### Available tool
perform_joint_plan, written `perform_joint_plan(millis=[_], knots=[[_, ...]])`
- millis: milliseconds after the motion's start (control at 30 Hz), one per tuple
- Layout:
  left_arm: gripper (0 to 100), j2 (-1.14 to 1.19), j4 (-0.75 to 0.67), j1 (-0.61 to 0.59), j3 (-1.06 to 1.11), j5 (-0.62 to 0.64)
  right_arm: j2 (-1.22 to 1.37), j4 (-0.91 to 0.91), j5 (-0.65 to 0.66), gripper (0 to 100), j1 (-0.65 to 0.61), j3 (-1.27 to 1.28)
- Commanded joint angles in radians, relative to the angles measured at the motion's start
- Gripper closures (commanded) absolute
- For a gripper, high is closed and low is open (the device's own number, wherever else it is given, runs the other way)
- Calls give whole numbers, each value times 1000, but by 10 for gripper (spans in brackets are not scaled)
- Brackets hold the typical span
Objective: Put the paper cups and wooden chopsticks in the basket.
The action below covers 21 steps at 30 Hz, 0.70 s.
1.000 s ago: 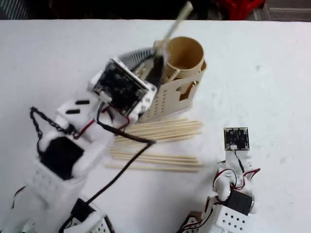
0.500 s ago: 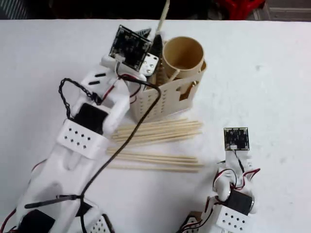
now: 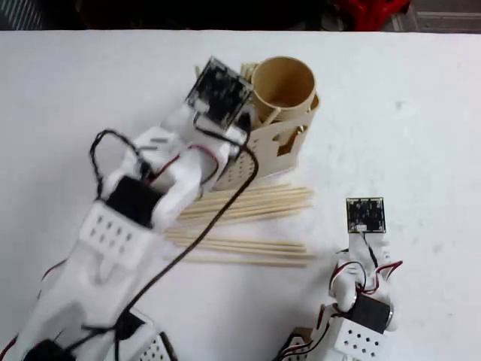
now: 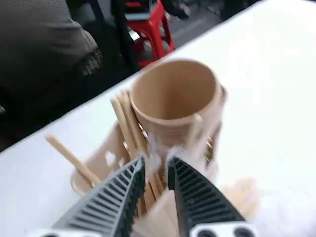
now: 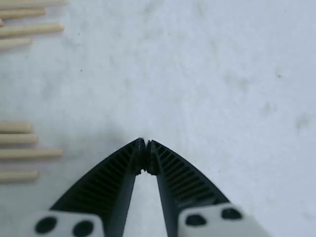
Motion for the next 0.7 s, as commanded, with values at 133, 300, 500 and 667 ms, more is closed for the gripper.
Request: perform_joint_plan(millis=[133,300,500,667], knots=[[897,-117,302,157,-20,-124,1,8,-9,981,4,9],[895,90,342,170,14,-158,1,8,-9,981,4,9],[879,406,233,209,12,-304,1,8,-9,981,4,9],[867,671,170,208,-5,-491,1,8,-9,981,4,9]])
